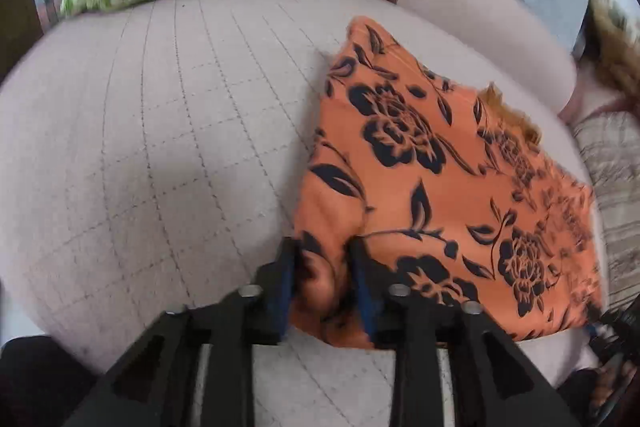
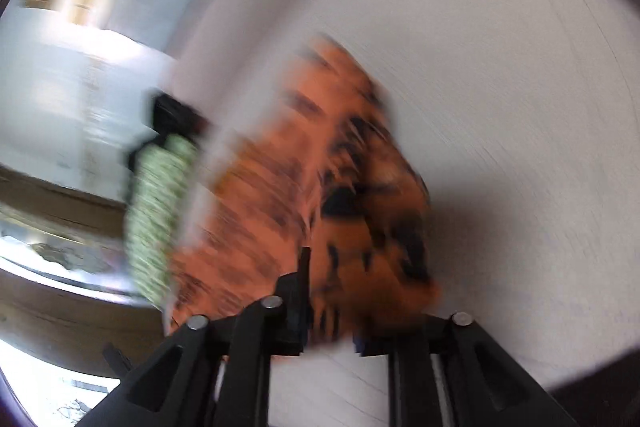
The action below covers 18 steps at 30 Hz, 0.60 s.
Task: Fold small clothes
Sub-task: 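Lower the folded hem onto the blouse and open both tools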
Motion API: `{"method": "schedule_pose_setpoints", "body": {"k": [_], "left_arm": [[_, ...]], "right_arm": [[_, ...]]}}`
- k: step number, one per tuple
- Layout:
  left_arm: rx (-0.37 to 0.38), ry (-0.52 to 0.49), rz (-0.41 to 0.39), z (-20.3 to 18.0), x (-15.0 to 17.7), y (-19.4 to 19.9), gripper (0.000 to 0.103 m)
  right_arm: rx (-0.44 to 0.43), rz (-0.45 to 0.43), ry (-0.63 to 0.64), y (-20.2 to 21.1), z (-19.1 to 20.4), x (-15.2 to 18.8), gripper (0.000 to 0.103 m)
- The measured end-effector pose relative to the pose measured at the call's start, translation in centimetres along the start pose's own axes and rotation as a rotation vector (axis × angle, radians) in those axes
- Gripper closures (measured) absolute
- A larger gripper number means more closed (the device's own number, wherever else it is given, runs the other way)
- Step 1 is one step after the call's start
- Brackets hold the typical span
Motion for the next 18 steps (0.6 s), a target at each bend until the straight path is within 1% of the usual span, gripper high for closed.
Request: {"method": "schedule_pose_setpoints", "body": {"k": [1, 2, 3, 4, 6, 7, 8, 9, 11, 12, 13, 14, 16, 18], "left_arm": [[0.005, 0.033, 0.009, 0.4, -0.7, 0.5, 0.058], [-0.003, 0.049, -0.002, 0.7, -1.4, 1.3, 0.046], [-0.006, 0.054, -0.034, 1.0, -2.3, 2.2, 0.041], [-0.004, 0.044, -0.071, 1.1, -3.3, 3.1, 0.039], [-0.019, 0.006, -0.137, 1.2, -5.1, 4.4, 0.039], [-0.032, -0.029, -0.152, 1.0, -5.8, 4.5, 0.039], [-0.032, -0.056, -0.15, 0.7, -6.7, 4.0, 0.039], [-0.024, -0.077, -0.138, 0.3, -7.4, 3.1, 0.039], [-0.011, -0.119, -0.111, -0.8, -8.6, 1.2, 0.039], [-0.008, -0.151, -0.109, -1.4, -9.1, 0.4, 0.039], [-0.008, -0.186, -0.102, -2.1, -9.7, -0.7, 0.044], [-0.017, -0.208, -0.084, -2.5, -10.1, -1.6, 0.051], [-0.007, -0.23, -0.038, -3.3, -11.0, -3.5, 0.051], [-0.012, -0.228, -0.023, -3.6, -11.7, -4.7, 0.051]], "right_arm": [[-0.057, -0.01, -0.038, 0.5, -0.8, 0.1, 0.076], [-0.06, -0.024, -0.056, 1.4, -0.9, 0.0, 0.057], [-0.038, -0.053, -0.036, 2.5, -0.6, -0.4, 0.04], [-0.017, -0.099, 0.003, 3.9, 0.0, -0.9, 0.018], [0.025, -0.174, 0.088, 6.5, 1.2, -2.1, 0.018], [0.04, -0.189, 0.115, 7.0, 2.0, -2.8, 0.018], [0.044, -0.198, 0.144, 7.3, 2.9, -3.5, 0.018], [0.042, -0.188, 0.188, 7.4, 3.7, -4.1, 0.018], [0.065, -0.18, 0.28, 6.7, 5.8, -5.8, 0.018], [0.073, -0.174, 0.334, 5.8, 7.0, -6.6, 0.018], [0.084, -0.159, 0.374, 4.6, 8.0, -7.5, 0.02], [0.096, -0.146, 0.398, 3.6, 8.7, -8.3, 0.02], [0.117, -0.124, 0.458, 1.2, 9.6, -9.9, 0.022], [0.155, -0.112, 0.508, -0.5, 10.0, -11.4, 0.023]]}}
Point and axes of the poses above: each gripper's, at about its wrist camera, not at the fingertips, and y roughly against the way its jaws point, z to its left, x to its underside, the point moved 5 cm from there along -y, roughly the way its jaws point, and after that the axes turned 1 degree about -z, right-handed, at the moved point
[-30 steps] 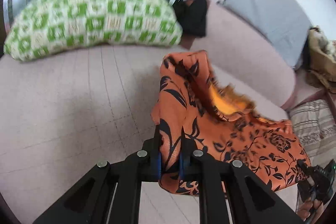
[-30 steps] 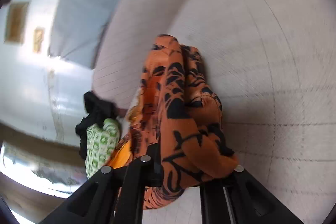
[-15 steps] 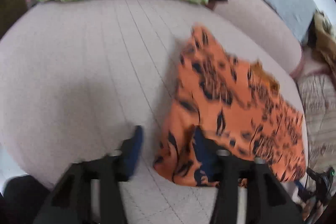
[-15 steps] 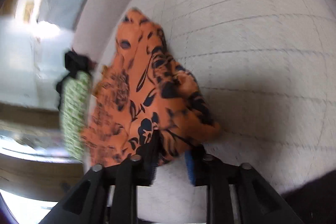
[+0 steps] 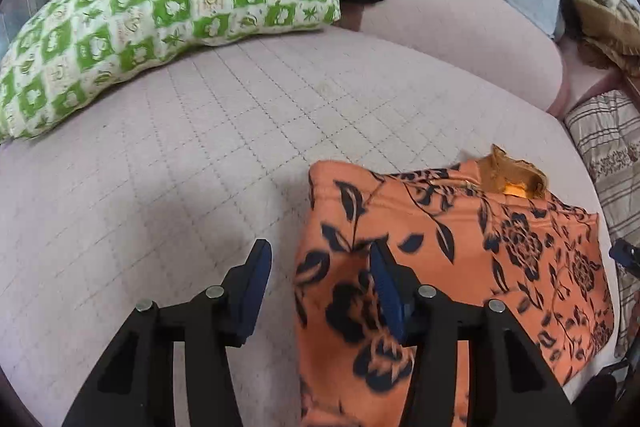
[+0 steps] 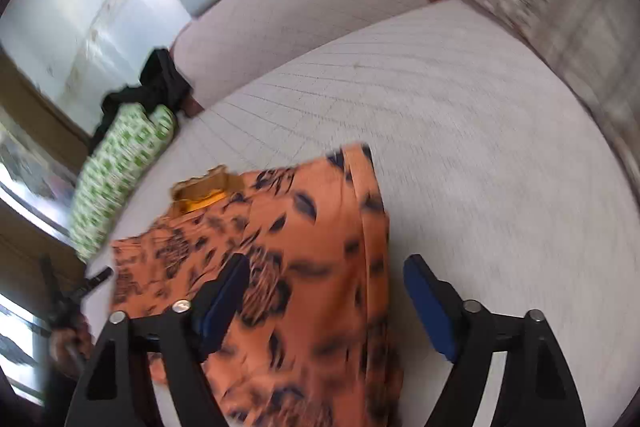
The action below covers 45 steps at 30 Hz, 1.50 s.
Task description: Fold small clothes
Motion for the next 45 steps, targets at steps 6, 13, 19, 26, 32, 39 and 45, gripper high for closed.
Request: {"method": "schedule_pose_setpoints", "body": {"k": [6, 13, 19, 26, 32, 39, 45], "left_arm": [[-0.001, -0.008, 0.022, -0.2, -0.4, -1.4, 0.098], [-0.018, -0.002, -0.069, -0.4, -1.6, 0.2, 0.099], [-0.091, -0.016, -0.014, -0.5, -0.7, -2.4, 0.093], [-0.068, 0.001, -0.142, -0.7, 0.2, 5.8, 0.068], [-0.021, -0.038, -0.177, -3.7, 5.6, 10.4, 0.049], [-0.096, -0.048, -0.01, -2.9, 10.4, 5.3, 0.046], [-0.069, -0.068, -0.124, -3.7, 10.4, 10.0, 0.046]], "right_arm": [[0.045, 0.075, 0.044, -5.2, -0.2, -2.1, 0.055], [0.139, -0.045, 0.137, -2.7, 2.4, -4.3, 0.096], [0.158, 0.086, 0.036, -7.7, -1.2, -2.8, 0.091], [0.123, -0.076, -0.003, 0.1, 0.8, -2.6, 0.08], [-0.166, -0.045, -0.074, 3.4, 5.3, 2.4, 0.019], [-0.108, 0.028, -0.272, 0.4, -0.1, 8.3, 0.033], [-0.181, -0.041, -0.145, 5.2, 4.7, 8.4, 0.026]]}}
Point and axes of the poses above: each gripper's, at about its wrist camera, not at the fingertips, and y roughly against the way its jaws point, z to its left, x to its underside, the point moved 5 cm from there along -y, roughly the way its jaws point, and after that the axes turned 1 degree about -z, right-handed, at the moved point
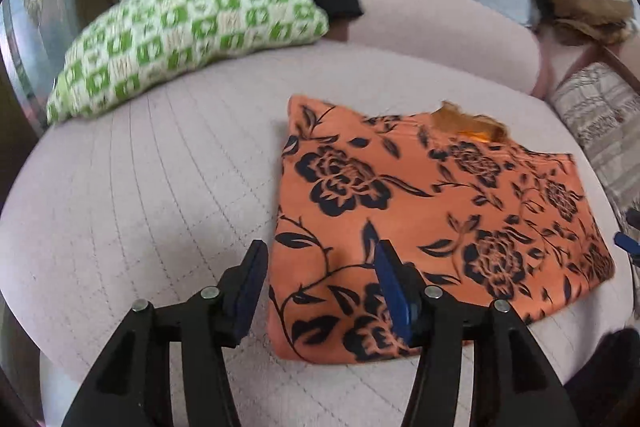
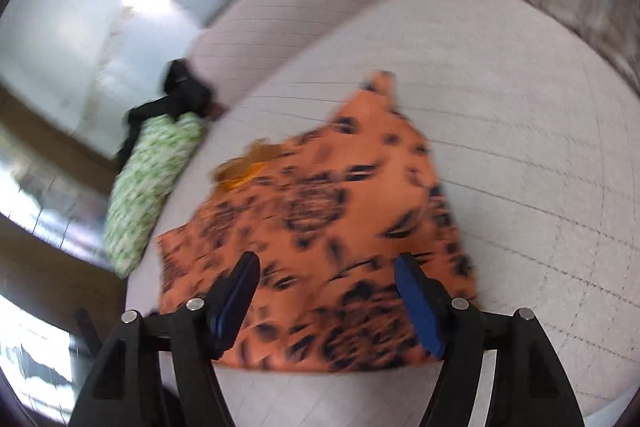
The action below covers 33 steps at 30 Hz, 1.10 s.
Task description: Fold small clothes
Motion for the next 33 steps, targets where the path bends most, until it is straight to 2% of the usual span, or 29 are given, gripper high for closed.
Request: {"method": "schedule_pose_setpoints", "body": {"k": [1, 2, 4, 5, 7, 10, 12, 15, 17, 19, 21, 22, 23, 26, 28, 29, 31, 32, 33], "left_arm": [[-0.006, -0.024, 0.015, -0.2, 0.6, -0.3, 0.045], [-0.026, -0.051, 0.063, -0.4, 1.6, -1.3, 0.045], [-0.055, -0.088, 0.158, -0.4, 3.2, -3.6, 0.044], [-0.051, -0.08, 0.129, -0.2, 2.9, -3.1, 0.043], [-0.05, -0.068, 0.091, -0.2, 1.9, -1.7, 0.043], [-0.016, -0.077, 0.016, -1.3, 0.1, 0.0, 0.043], [0.028, -0.088, 0.001, -2.7, -0.6, 0.0, 0.041], [0.049, -0.119, 0.039, -4.4, 0.0, -1.6, 0.041], [0.032, -0.137, 0.084, -4.9, 1.2, -3.0, 0.041], [0.015, -0.148, 0.111, -4.7, 1.9, -4.7, 0.04], [0.016, -0.159, 0.094, -4.8, 2.1, -4.2, 0.04], [0.022, -0.154, 0.097, -4.8, 1.9, -4.0, 0.04], [0.03, -0.145, 0.097, -4.6, 1.7, -4.0, 0.04], [0.035, -0.141, 0.099, -4.4, 1.8, -4.5, 0.038], [0.024, -0.154, 0.088, -4.6, 1.8, -4.5, 0.038], [0.029, -0.153, 0.092, -4.6, 1.7, -4.1, 0.038], [0.075, -0.118, 0.086, -4.2, 0.8, -3.4, 0.038], [0.101, -0.09, 0.069, -3.6, 0.1, -2.9, 0.038], [0.128, -0.061, 0.05, -2.9, -0.8, -2.3, 0.038]], "right_arm": [[-0.017, 0.015, 0.006, -0.1, 0.3, 0.6, 0.023], [-0.022, 0.044, 0.005, -1.0, 0.1, 1.3, 0.023], [0.076, 0.138, -0.051, -3.2, -2.5, 2.9, 0.023], [0.081, 0.15, -0.13, -3.5, -4.3, 3.6, 0.029], [0.051, 0.096, -0.165, -2.0, -3.9, 3.1, 0.029], [0.039, 0.057, -0.101, -0.7, -2.0, 1.6, 0.027], [0.003, 0.049, -0.056, -1.2, -0.2, -0.6, 0.027], [-0.054, 0.068, -0.035, -3.7, 0.6, -4.1, 0.026], [-0.048, 0.075, -0.067, -5.6, -0.8, -6.0, 0.026], [-0.038, 0.115, -0.157, -8.1, -4.1, -7.7, 0.026], [-0.006, 0.083, -0.263, -9.8, -7.5, -9.4, 0.026], [-0.032, 0.066, -0.318, -10.0, -8.1, -9.6, 0.027], [-0.058, 0.06, -0.35, -9.7, -8.1, -9.8, 0.026], [-0.1, 0.018, -0.266, -7.9, -5.4, -9.9, 0.025], [-0.139, 0.036, -0.238, -8.0, -4.1, -9.7, 0.025], [-0.123, 0.047, -0.225, -8.5, -4.0, -9.6, 0.024], [0.01, 0.099, -0.228, -10.4, -6.1, -9.1, 0.024], [0.046, 0.092, -0.267, -10.6, -7.0, -8.8, 0.028], [0.029, 0.064, -0.266, -10.1, -6.6, -8.9, 0.028]]}}
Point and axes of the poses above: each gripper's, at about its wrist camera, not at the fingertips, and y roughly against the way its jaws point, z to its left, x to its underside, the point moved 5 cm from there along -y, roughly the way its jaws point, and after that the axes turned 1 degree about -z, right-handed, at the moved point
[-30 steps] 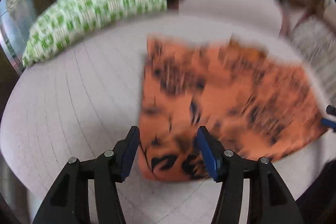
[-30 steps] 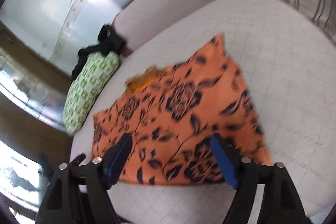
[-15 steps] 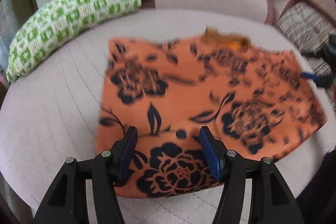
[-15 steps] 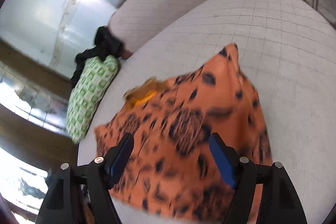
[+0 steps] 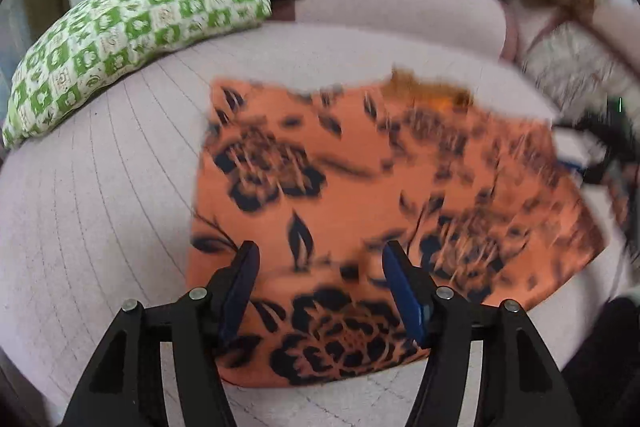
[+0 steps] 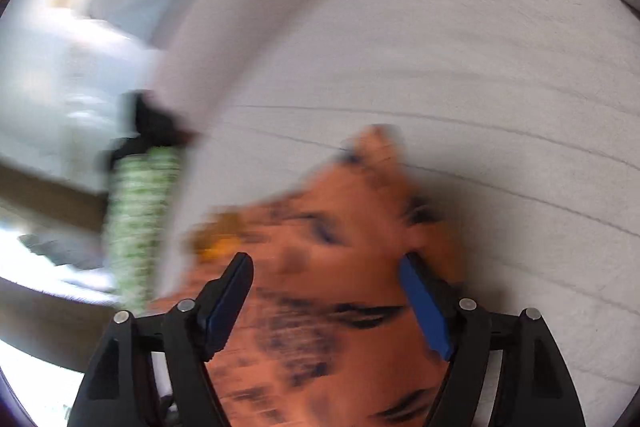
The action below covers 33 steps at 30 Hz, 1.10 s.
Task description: Fold small clothes
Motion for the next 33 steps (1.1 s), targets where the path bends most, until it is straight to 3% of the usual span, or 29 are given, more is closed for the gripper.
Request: {"method": "schedule_pose_setpoints", "body": {"k": [2, 5, 8, 11, 13, 17, 19, 25, 30, 33], "left_arm": [[0.032, 0.031, -0.042, 1.5, -2.0, 0.8, 0.038], [0.063, 0.062, -0.06, 3.7, -5.3, 0.0, 0.039], [0.205, 0.169, 0.008, 5.4, -7.9, -2.9, 0.039], [0.233, 0.178, 0.055, 5.5, -9.7, -6.0, 0.039], [0.195, 0.173, 0.07, 6.1, -10.6, -8.3, 0.039], [0.003, 0.268, 0.114, 9.7, -10.9, -11.1, 0.042], [0.029, 0.286, 0.089, 10.0, -10.7, -9.8, 0.042], [0.075, 0.17, -0.088, 5.8, -9.1, -0.7, 0.041], [0.101, 0.025, -0.108, -1.3, -4.4, 2.7, 0.04], [0.065, -0.029, -0.088, -4.5, -2.0, 1.5, 0.04]], "right_arm": [[-0.004, -0.053, 0.103, 1.7, 2.3, 0.9, 0.028], [-0.046, -0.047, 0.173, 3.5, 4.5, 3.3, 0.027], [-0.083, -0.012, 0.202, 4.5, 5.3, 6.3, 0.026], [-0.088, 0.048, 0.187, 3.7, 4.8, 9.3, 0.026], [-0.086, 0.068, 0.172, 3.9, 3.7, 10.0, 0.026], [-0.082, 0.066, 0.133, 3.9, 1.9, 10.7, 0.026], [-0.076, 0.055, 0.133, 4.4, 1.7, 10.6, 0.026], [-0.14, -0.04, 0.098, 9.0, 2.3, 11.4, 0.025], [-0.209, -0.028, -0.083, 10.4, -0.3, 16.1, 0.025], [-0.196, -0.001, -0.217, 9.3, -2.7, 18.0, 0.025]]}}
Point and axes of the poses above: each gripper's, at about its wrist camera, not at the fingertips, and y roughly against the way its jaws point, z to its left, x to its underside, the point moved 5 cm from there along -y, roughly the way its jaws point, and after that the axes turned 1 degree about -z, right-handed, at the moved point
